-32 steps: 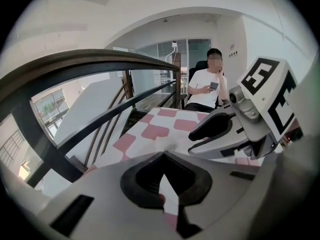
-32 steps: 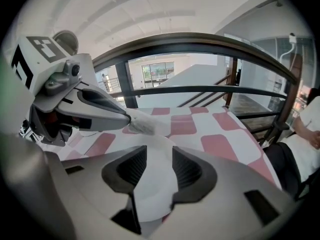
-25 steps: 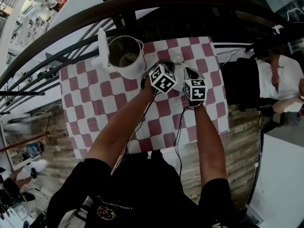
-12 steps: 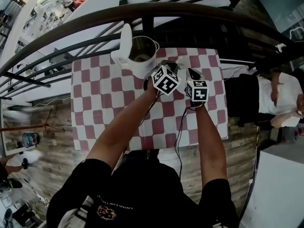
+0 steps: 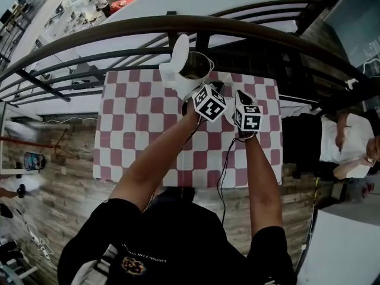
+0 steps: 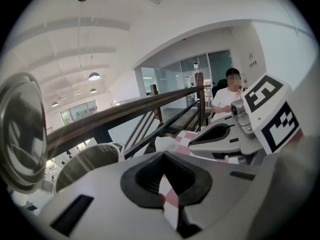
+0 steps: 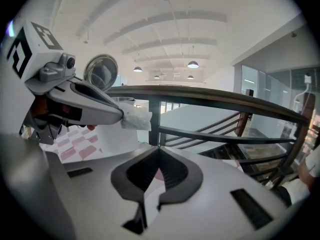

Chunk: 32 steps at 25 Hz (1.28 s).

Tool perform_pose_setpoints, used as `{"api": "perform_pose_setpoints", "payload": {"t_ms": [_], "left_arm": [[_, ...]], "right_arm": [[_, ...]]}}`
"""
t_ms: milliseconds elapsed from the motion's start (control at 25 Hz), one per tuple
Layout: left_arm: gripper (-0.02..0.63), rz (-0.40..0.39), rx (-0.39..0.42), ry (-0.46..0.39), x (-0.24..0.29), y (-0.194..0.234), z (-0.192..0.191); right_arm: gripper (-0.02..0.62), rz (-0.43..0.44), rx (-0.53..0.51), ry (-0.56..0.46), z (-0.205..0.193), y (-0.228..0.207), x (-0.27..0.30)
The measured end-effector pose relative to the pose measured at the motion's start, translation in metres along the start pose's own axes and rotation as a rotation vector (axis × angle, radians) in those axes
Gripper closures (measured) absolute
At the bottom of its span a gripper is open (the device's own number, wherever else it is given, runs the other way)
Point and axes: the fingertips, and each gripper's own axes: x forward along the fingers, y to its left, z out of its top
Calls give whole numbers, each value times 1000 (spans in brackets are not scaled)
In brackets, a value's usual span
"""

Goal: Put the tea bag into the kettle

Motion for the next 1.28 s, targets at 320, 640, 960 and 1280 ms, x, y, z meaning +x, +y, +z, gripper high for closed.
{"api": "perform_pose_setpoints", "payload": {"t_ms": [320, 640, 960, 1280], "left_arm": [[604, 102, -45, -38, -47, 34, 8], [604, 214, -120, -49, -85, 78, -8], [604, 253, -162, -21, -97, 93, -35], [604, 257, -165, -19, -97, 96, -38]], "right_arm": [[581, 43, -54, -47, 34, 30, -9], [581, 97, -98, -68, 53, 64, -3], [581, 122, -115, -65, 50, 79, 2], [581, 128, -117, -60, 49, 81, 5]]}}
